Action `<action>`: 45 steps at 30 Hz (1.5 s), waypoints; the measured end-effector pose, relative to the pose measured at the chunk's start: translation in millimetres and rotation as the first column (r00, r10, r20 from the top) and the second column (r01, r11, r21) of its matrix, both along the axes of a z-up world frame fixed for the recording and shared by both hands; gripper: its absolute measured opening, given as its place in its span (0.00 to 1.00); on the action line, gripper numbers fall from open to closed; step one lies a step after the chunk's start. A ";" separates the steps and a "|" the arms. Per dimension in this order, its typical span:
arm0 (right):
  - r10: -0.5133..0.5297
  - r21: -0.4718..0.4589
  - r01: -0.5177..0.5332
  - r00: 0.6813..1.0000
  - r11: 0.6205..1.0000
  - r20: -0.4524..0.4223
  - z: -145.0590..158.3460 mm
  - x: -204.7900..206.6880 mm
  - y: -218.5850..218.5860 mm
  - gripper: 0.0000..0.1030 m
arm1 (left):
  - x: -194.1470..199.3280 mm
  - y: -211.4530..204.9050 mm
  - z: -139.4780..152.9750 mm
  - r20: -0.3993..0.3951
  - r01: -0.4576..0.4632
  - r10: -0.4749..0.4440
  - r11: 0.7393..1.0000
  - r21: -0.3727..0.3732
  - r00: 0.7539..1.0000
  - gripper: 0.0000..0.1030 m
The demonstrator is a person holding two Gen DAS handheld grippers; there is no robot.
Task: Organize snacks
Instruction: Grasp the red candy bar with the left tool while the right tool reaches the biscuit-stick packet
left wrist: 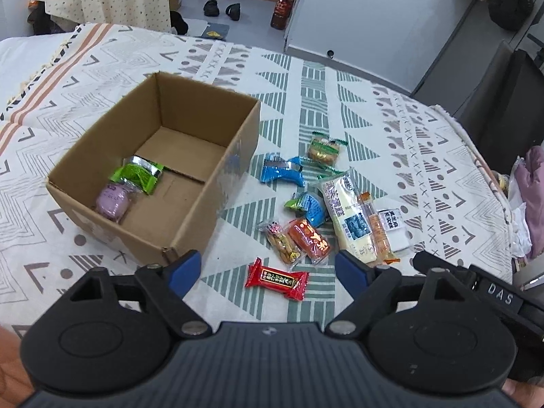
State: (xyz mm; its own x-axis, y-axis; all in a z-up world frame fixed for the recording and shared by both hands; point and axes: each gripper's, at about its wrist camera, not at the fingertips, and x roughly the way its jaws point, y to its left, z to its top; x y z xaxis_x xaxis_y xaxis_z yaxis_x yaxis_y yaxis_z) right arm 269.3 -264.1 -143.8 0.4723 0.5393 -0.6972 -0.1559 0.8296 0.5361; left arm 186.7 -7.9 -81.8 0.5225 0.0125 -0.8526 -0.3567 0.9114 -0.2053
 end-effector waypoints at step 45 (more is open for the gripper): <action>0.000 0.014 0.001 0.998 1.000 -0.060 -62.3 57.2 8.3 0.46 | 56.1 -31.4 -104.6 -0.202 0.046 -0.019 0.990 0.130 0.979 0.31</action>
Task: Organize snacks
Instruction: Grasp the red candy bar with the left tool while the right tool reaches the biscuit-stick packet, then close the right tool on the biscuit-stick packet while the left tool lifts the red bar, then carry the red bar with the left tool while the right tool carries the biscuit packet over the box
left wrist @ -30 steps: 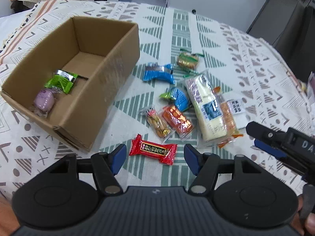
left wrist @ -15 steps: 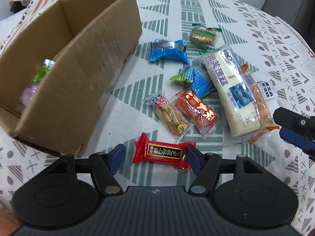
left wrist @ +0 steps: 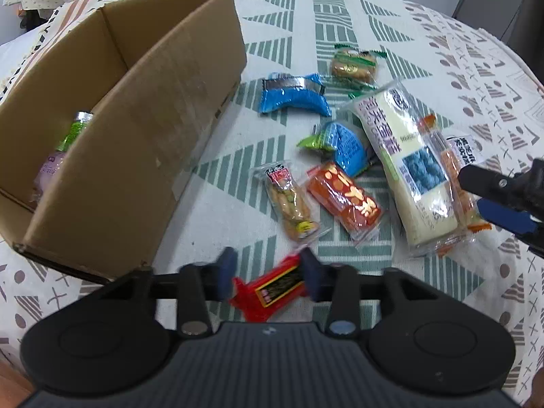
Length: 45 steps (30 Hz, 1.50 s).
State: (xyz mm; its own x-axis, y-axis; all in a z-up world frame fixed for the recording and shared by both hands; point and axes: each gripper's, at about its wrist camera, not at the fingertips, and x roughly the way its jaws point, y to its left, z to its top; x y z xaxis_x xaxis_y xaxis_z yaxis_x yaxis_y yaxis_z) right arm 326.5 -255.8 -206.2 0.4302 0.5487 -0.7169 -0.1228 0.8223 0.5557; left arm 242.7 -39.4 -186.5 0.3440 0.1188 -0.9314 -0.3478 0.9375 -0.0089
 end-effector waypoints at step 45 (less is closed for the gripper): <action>-0.031 0.107 0.023 0.997 0.994 0.076 76.0 -61.2 11.7 0.20 | -43.7 45.4 105.9 0.222 -0.020 0.056 0.987 -0.161 0.973 0.12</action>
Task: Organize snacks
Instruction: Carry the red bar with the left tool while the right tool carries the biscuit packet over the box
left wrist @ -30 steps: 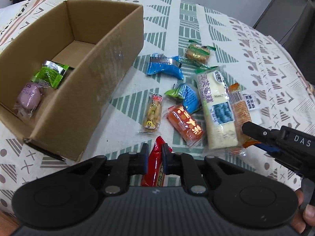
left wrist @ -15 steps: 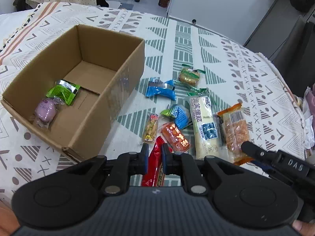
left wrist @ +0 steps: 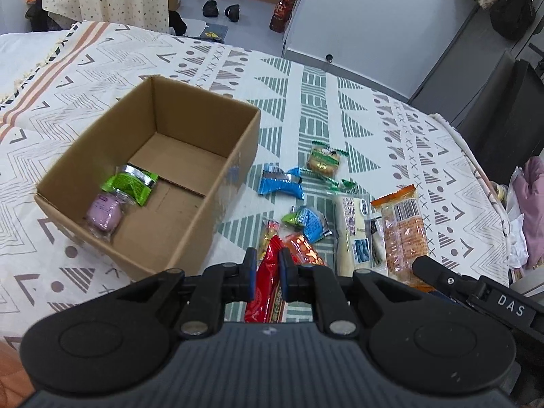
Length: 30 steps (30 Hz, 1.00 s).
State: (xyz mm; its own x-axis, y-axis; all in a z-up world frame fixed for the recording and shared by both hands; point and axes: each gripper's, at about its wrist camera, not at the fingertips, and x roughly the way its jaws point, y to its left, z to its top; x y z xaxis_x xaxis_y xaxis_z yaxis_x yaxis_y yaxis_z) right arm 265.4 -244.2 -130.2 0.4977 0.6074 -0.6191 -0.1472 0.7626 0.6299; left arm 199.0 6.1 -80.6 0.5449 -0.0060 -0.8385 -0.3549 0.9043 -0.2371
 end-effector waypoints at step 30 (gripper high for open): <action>0.086 0.007 -0.087 0.994 0.996 0.071 48.2 -20.3 95.3 0.20 | -27.2 87.5 42.4 0.100 -0.081 0.083 0.996 -0.029 0.992 0.12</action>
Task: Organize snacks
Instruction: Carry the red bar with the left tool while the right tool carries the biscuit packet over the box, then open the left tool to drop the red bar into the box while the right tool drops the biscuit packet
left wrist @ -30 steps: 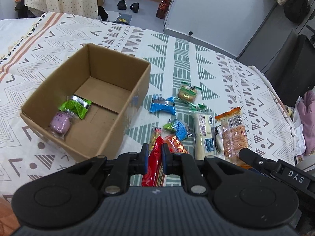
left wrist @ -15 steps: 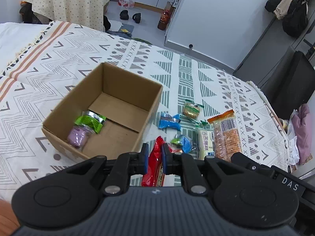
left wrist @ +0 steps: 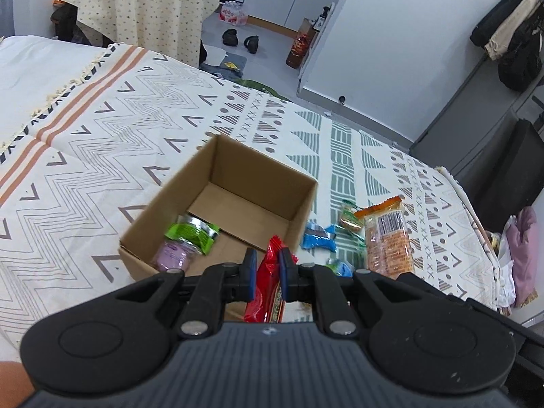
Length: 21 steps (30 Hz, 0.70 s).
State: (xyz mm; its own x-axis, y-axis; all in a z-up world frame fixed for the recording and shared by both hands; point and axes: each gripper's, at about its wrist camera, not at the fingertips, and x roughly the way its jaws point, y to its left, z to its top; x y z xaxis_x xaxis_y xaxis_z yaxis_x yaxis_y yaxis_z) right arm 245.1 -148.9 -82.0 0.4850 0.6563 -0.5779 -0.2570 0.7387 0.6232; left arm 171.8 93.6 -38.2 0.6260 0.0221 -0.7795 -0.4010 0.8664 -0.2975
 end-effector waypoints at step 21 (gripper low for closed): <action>0.066 -0.066 -0.066 0.998 0.996 -0.014 0.0 2.9 75.7 0.20 | 17.4 57.2 -21.4 0.000 -0.042 0.042 0.996 -0.072 0.999 0.12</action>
State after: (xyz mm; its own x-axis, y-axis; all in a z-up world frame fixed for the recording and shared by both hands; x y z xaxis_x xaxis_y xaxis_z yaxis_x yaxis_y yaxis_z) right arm 247.9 -73.2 -82.0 0.4347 0.6468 -0.6266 -0.2995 0.7601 0.5767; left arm 189.3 150.8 -59.6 0.6271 -0.0078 -0.7789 -0.4363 0.8248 -0.3596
